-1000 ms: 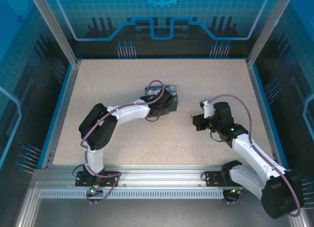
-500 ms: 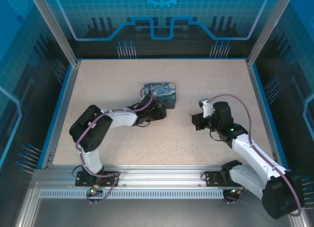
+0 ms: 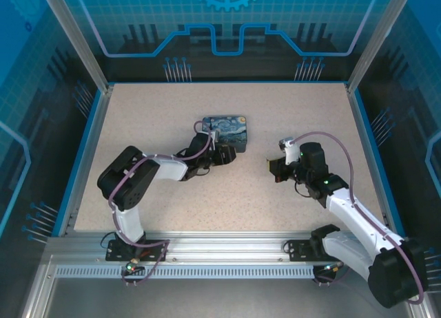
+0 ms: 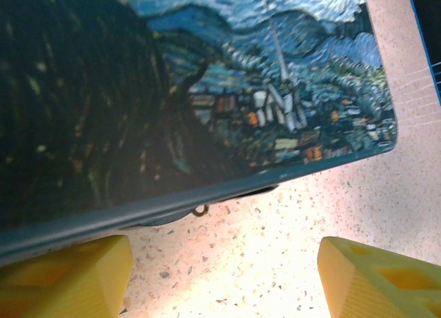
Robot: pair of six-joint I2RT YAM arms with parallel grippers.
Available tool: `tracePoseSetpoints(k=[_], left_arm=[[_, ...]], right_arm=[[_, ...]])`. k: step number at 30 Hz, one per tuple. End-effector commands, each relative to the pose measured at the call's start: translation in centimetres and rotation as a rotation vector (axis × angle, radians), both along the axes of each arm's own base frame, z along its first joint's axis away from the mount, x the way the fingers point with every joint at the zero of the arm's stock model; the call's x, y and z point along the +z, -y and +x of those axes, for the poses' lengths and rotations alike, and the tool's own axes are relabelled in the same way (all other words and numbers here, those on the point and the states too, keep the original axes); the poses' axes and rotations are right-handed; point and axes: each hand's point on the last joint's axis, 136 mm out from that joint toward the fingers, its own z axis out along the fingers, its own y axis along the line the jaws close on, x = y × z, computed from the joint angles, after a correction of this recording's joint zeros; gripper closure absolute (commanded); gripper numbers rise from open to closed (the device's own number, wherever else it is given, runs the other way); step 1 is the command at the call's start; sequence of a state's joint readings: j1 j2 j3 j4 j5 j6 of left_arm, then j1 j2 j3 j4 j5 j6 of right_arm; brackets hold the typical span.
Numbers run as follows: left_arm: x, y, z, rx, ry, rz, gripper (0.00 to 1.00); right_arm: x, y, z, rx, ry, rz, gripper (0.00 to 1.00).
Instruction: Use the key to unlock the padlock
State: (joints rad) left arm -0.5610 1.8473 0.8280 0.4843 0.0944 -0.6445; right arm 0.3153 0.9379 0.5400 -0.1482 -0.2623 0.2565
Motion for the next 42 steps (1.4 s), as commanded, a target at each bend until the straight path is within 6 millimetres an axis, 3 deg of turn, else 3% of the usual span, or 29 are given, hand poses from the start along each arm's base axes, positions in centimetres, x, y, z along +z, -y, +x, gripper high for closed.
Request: tracePoseSetpoints(k=[1,12,16,22,30,38,42], left_arm=[[-0.5,-0.5,0.7,0.017,0.028,0.019,0.26],[-0.9,-0.5,1.4,0.041,0.035,0.025,0.25],[-0.6,-0.6,1.6,0.044,0.058,0.031,0.22],[-0.3,-0.4,1.8,0.036,0.076,0.030,0.21],[-0.5,-0.5,1.8,0.040,0.067,0.029,0.21],[-0.8,-0.6,1.7,0.043,0.057,0.028,0.21],[-0.9,-0.3,1.8,0.036,0.052,0.019,0.21]], right_arm=[[0.6,-0.2,0.0,0.014,0.034,-0.013,1.00],[0.2,-1.0,1.2,0.010,-0.003,0.021,1.00],[0.6,-1.6,3.5,-0.004,0.001,0.042,1.00],[1.5,-4.1,7.9,0.052,0.026,0.065,1.00],[0.5,-7.7,14.7,0.070,0.019,0.070,1.00],[-0.8,-10.6,17.7,0.122,-0.020,0.097,1.00],[-2.7,-10.6,18.4,0.095,-0.059,0.066,1.00]])
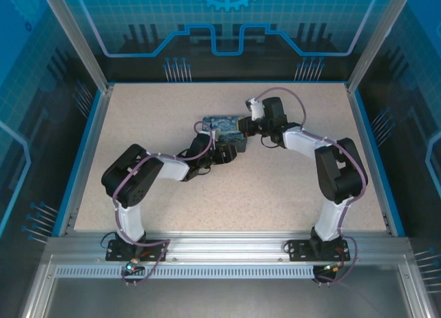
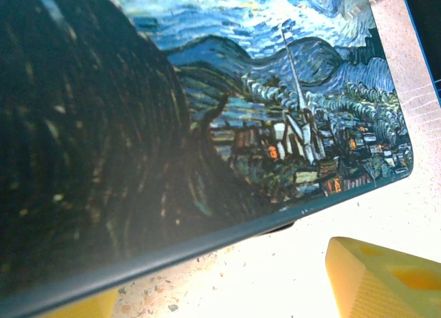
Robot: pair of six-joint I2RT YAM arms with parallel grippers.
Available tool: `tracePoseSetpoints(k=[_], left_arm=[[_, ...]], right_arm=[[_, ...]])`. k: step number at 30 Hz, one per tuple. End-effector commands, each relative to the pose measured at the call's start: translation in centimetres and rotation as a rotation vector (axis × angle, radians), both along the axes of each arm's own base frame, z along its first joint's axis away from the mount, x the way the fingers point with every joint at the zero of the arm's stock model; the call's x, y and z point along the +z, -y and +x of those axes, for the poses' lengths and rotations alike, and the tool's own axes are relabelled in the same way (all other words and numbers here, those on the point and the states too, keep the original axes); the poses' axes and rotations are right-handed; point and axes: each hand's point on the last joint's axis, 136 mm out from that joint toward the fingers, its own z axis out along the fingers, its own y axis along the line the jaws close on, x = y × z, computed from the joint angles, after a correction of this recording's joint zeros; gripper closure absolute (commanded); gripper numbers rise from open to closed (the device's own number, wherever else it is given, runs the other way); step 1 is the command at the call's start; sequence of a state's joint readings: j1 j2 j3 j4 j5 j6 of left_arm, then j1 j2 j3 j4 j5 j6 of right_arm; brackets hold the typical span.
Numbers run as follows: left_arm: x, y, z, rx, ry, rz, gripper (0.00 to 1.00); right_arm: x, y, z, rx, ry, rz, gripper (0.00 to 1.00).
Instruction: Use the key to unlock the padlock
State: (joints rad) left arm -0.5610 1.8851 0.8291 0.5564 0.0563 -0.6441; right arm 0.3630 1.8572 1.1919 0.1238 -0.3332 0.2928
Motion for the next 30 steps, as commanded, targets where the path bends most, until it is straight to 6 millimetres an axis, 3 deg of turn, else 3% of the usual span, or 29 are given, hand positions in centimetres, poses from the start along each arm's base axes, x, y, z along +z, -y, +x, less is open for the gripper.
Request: tracePoseSetpoints(k=[1,8,21,30], left_arm=[[-0.6,-0.2,0.7,0.004,0.009,0.017,0.22],[-0.6,0.0,0.6,-0.007,0.007,0.018,0.21],[0.1,0.5,1.0,-0.027,0.046,-0.006,0.21],[0.9,2.3,0.9,-0.108,0.078,-0.077,0.25]], right_arm=[[-1.2,-0.7,0.2,-0.001,-0.040,-0.006,1.00],[-4.3,-0.2,-0.2,-0.029,-0.116,-0.025,1.00],[-6.9,0.6,-1.5,-0.047,-0.223,-0.073,1.00],[-7.9,0.7,-2.5,-0.033,-0.256,-0.098,1.00]])
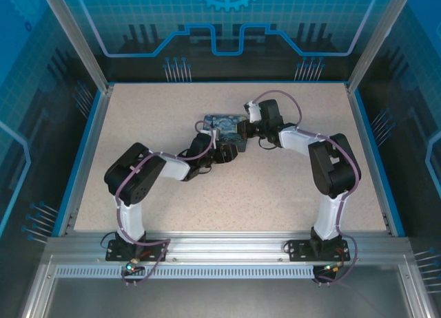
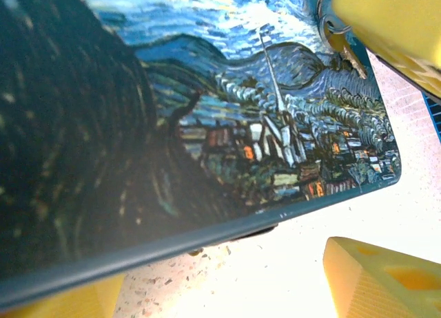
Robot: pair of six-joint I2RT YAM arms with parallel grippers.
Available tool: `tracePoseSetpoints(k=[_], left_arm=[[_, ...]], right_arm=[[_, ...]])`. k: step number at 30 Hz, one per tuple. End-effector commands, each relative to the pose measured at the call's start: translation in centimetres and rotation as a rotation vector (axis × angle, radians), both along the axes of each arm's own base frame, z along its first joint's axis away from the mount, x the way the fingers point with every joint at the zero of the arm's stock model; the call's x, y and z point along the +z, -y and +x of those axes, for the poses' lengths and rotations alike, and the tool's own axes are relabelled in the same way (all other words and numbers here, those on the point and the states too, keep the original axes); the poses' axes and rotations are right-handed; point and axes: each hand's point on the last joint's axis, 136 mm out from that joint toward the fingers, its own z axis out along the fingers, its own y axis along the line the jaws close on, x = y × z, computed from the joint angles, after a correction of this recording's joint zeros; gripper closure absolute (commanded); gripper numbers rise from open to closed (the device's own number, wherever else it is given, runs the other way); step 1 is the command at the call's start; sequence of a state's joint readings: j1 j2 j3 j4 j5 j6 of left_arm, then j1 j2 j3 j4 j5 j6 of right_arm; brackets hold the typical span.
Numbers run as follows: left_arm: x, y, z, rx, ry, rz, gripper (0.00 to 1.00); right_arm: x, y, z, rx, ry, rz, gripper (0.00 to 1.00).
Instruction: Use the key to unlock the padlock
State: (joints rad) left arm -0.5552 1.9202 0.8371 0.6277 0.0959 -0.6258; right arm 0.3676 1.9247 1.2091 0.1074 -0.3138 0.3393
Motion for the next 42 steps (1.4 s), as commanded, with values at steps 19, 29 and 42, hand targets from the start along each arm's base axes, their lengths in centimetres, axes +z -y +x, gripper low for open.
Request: tracePoseSetpoints(k=[19,29,42], left_arm=[[1.7,1.4,0.2,-0.055,0.084,-0.111,0.43],[1.9,0.8,0.5,-0.009,0.084,-0.107,0.66],[2.8,0.5,0.1,-0.004,0.101,-0.115,0.77]], right_arm=[[-4.4,0.4,-2.7,0.018,-0.163,-0.071,1.00],[-4.2,0.2,-2.8,0.025,-0.162,-0.065,1.00],[-3.9,0.1,-2.7,0.028,-0.155,-0.060,1.00]])
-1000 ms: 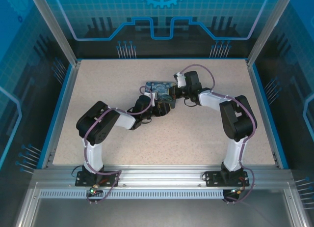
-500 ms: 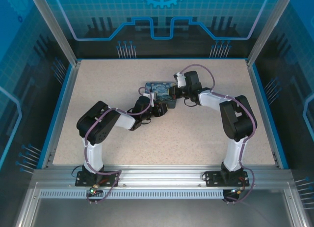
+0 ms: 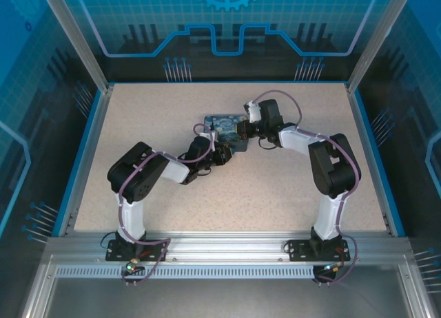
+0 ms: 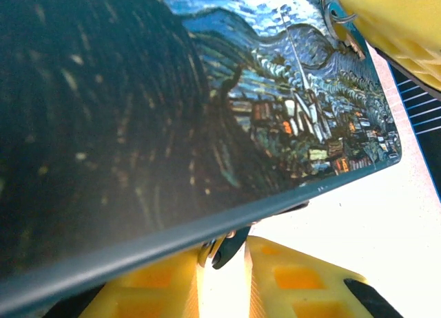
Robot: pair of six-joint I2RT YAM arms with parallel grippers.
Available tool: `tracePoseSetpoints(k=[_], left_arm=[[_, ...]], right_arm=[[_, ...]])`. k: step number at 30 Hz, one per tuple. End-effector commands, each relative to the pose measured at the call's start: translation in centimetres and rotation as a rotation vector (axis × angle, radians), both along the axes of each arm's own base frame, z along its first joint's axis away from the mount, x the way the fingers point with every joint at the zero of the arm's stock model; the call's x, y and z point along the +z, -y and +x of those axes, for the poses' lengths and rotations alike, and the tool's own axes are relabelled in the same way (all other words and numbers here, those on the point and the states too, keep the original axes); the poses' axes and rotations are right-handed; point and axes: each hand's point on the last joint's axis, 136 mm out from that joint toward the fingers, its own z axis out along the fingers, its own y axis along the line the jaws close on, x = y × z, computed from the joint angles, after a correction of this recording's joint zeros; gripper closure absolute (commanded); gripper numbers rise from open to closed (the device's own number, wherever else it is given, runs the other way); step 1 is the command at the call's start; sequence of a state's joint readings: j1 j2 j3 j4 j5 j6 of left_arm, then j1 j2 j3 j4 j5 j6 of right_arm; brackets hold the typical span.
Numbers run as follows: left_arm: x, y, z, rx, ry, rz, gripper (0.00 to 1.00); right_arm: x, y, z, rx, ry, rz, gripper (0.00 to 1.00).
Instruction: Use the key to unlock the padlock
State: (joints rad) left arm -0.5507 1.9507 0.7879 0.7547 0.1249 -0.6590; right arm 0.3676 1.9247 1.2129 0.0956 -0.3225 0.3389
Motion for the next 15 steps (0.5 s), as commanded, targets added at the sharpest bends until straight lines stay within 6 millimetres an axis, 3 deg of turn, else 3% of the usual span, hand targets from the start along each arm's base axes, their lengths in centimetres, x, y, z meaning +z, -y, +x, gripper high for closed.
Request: tracePoseSetpoints(k=[1,10,13,15], left_arm=[[3.5,0.4,0.4,0.001,0.091,-0.060,0.73],[4.4,0.7,1.2,0.022,0.110,-0.106,0.55],[4.0,0.5,1.3,0.036,0.103,-0.105,0.55],[3.9,0.6,1.2,0.031,0.102,-0.110,0.60]], right_arm=[[-3.8,0.1,-2.6,0.024,-0.144,-0.063,1.00],[-3.8,0.1,-2.7,0.024,-0.148,-0.057,1.00],[-3.9,0.1,-2.8,0.024,-0.151,-0.057,1.00],[-3.9,0.1,-2.8,0.023,-0.151,-0.056,1.00]])
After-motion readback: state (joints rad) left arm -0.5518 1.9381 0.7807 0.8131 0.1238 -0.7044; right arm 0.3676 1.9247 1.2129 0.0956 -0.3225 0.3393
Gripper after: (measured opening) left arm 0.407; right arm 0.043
